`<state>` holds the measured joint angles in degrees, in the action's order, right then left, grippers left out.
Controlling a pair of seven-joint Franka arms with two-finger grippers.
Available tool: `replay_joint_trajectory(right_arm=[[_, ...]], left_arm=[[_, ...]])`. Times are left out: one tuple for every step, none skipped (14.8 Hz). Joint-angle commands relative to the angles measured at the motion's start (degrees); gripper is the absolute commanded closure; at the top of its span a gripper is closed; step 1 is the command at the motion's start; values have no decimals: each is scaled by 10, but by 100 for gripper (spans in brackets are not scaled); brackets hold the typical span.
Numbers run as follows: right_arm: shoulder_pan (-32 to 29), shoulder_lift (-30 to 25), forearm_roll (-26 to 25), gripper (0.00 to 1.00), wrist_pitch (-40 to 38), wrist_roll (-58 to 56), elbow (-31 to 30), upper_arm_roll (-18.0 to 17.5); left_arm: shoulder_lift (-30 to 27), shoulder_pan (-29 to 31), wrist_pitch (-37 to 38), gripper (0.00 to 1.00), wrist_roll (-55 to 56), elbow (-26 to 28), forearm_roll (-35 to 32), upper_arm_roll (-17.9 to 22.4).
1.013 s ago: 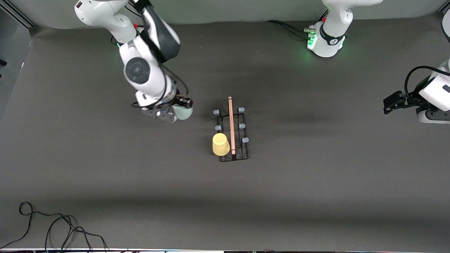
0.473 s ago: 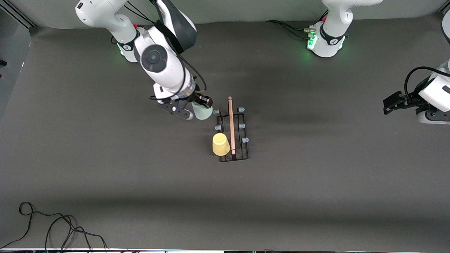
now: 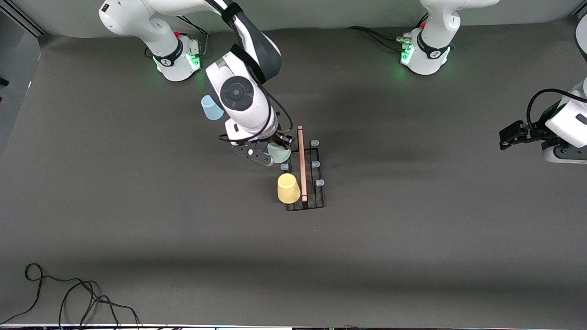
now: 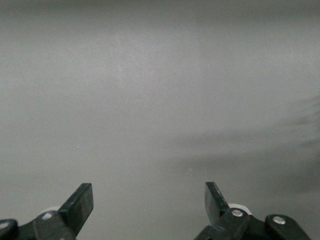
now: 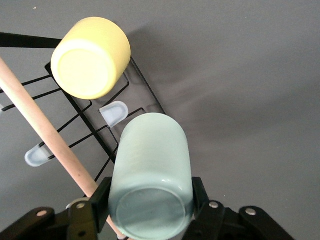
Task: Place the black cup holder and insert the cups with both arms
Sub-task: 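Carry the pale green cup over a holder peg with the right gripper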
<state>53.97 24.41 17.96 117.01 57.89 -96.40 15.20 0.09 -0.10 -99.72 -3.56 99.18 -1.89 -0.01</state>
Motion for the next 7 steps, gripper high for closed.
replay_joint_trajectory(right_arm=[[3, 16, 10, 49, -6, 11, 18, 5], [3, 19, 10, 44, -6, 11, 18, 5], [3, 22, 10, 22, -6, 10, 19, 5], [3, 23, 9, 1, -6, 10, 21, 5], [3, 22, 9, 0, -7, 7, 22, 5], [3, 20, 9, 0, -10, 6, 25, 6], [3, 20, 9, 0, -12, 6, 31, 6]], left_arm=[[3, 0, 2, 1, -9, -11, -7, 1], [3, 0, 2, 1, -9, -11, -7, 1], [3, 0, 2, 1, -9, -10, -7, 1], [3, 0, 2, 1, -9, -10, -7, 1], [3, 0, 2, 1, -9, -11, -7, 1], [3, 0, 2, 1, -9, -10, -7, 1], [3, 0, 2, 1, -9, -11, -7, 1]])
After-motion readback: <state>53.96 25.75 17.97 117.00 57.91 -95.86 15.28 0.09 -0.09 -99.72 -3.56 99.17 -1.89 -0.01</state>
